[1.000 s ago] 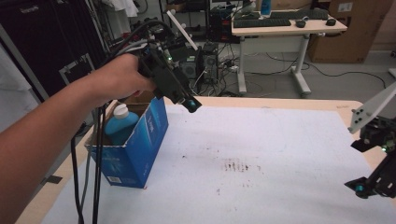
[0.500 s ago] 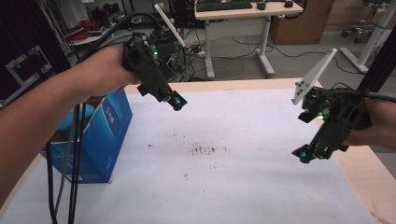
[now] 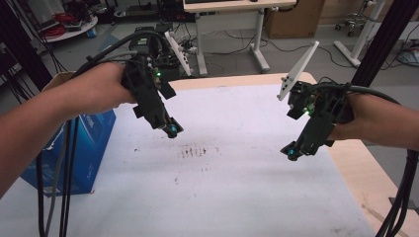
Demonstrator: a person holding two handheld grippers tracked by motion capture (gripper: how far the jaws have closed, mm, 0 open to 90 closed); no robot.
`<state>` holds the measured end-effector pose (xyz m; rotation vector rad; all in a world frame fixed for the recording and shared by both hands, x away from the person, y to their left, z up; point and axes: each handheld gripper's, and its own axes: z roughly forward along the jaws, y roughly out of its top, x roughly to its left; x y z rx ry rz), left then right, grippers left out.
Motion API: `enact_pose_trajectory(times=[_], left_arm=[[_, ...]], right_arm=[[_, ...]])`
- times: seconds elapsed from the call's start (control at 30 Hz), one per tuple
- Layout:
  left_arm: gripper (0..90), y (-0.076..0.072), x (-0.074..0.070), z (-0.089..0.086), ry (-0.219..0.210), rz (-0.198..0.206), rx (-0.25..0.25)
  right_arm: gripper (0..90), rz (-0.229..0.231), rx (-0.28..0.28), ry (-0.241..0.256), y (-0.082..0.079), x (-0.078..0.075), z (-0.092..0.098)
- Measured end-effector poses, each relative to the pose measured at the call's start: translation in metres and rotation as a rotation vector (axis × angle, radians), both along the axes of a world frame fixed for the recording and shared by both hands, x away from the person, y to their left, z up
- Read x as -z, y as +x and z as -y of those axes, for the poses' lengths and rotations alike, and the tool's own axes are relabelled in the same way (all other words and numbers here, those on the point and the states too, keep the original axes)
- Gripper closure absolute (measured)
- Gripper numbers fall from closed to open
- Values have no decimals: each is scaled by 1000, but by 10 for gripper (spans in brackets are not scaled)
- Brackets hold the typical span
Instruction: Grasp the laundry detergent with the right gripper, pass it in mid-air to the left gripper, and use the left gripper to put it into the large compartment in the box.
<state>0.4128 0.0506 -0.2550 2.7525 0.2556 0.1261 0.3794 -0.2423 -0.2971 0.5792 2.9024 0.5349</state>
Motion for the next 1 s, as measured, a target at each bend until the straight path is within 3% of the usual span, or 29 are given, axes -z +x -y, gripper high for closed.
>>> enact_pose_trajectory(times=[0.43, 1.0], left_arm=[[16, -6, 14, 7, 0, -39, 49], [16, -7, 25, 5, 0, -50, 36]], right_arm=[[8, -2, -1, 3, 5, 3, -1], [8, -6, 0, -5, 7, 6, -4]])
